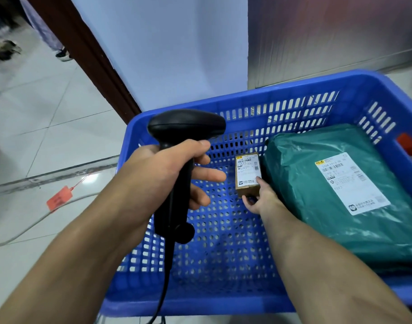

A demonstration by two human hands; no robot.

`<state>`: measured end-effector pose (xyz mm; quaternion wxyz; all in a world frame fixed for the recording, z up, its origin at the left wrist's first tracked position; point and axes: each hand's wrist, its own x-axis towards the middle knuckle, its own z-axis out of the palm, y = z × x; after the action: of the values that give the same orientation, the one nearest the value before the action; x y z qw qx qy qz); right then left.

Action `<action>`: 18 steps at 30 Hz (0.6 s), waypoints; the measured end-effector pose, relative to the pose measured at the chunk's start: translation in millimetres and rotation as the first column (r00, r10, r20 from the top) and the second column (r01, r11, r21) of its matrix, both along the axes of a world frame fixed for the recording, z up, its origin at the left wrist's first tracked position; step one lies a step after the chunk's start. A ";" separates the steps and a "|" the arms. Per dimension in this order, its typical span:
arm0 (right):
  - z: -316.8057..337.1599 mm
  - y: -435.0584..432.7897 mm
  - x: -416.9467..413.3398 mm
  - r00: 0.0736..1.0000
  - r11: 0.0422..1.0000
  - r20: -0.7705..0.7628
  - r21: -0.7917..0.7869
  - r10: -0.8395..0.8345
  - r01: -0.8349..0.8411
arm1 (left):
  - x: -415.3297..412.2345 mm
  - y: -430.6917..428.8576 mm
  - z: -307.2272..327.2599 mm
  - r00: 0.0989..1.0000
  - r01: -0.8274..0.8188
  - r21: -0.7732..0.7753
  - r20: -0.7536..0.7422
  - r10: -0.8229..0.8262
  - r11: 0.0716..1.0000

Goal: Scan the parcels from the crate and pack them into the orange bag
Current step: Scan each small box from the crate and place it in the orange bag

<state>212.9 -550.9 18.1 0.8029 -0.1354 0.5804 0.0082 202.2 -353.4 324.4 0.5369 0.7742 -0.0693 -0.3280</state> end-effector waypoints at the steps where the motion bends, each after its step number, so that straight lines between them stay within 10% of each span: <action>1: -0.1 1.4 0.5 1.000 0.999 -0.007 -0.018 0.029 -0.029 | -1.9 0.3 2.0 1.000 -0.014 -0.007 -0.009 0.014 1.000; 9: 15.4 4.0 1.7 0.969 0.955 -0.017 -0.169 0.246 -0.245 | -11.7 -0.8 13.2 0.999 -0.045 -0.024 0.017 0.046 0.999; 18: 93.3 -10.7 -11.9 0.738 0.692 0.127 -0.483 0.663 -0.537 | -25.2 -0.9 28.1 0.993 -0.085 -0.130 0.071 0.094 0.988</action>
<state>201.0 -561.6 111.5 0.7830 -0.4863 0.3655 0.1297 176.9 -354.3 352.5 0.5962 0.7528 -0.0758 -0.2684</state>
